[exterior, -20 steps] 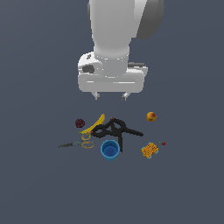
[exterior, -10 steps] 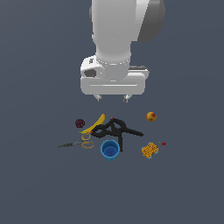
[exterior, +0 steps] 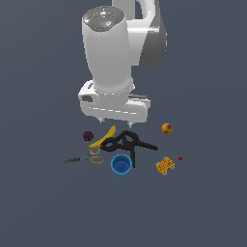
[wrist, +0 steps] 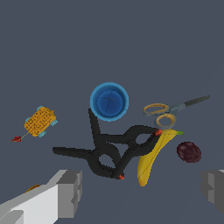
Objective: Pick up a designated object from a clutter of objects.
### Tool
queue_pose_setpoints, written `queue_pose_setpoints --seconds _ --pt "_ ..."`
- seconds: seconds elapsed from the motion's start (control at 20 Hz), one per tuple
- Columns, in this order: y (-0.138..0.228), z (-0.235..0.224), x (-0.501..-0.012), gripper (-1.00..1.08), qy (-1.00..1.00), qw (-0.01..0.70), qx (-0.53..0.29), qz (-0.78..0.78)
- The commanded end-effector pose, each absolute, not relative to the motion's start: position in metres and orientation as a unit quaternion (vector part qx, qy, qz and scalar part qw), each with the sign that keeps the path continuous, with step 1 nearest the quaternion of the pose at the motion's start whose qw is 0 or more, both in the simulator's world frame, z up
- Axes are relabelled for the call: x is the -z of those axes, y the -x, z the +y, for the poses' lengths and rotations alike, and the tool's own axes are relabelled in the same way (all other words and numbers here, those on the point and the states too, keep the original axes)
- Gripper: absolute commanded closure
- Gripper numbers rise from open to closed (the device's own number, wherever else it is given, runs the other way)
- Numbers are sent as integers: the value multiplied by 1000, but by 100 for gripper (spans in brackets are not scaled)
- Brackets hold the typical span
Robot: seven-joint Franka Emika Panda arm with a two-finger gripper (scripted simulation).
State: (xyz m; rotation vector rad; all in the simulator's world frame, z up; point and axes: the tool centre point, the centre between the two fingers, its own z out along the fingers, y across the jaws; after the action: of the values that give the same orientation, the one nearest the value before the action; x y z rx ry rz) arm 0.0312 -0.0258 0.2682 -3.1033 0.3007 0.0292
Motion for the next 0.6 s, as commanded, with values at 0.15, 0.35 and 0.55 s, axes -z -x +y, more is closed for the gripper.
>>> queue_pose_setpoints --seconds 0.15,0.35,0.55 --pt "-49 -59 -223 -92 981 19 -10 191" --pt "-60 -91 -182 -92 962 20 -10 272" --pt "-66 -124 -142 -92 937 17 -8 349"
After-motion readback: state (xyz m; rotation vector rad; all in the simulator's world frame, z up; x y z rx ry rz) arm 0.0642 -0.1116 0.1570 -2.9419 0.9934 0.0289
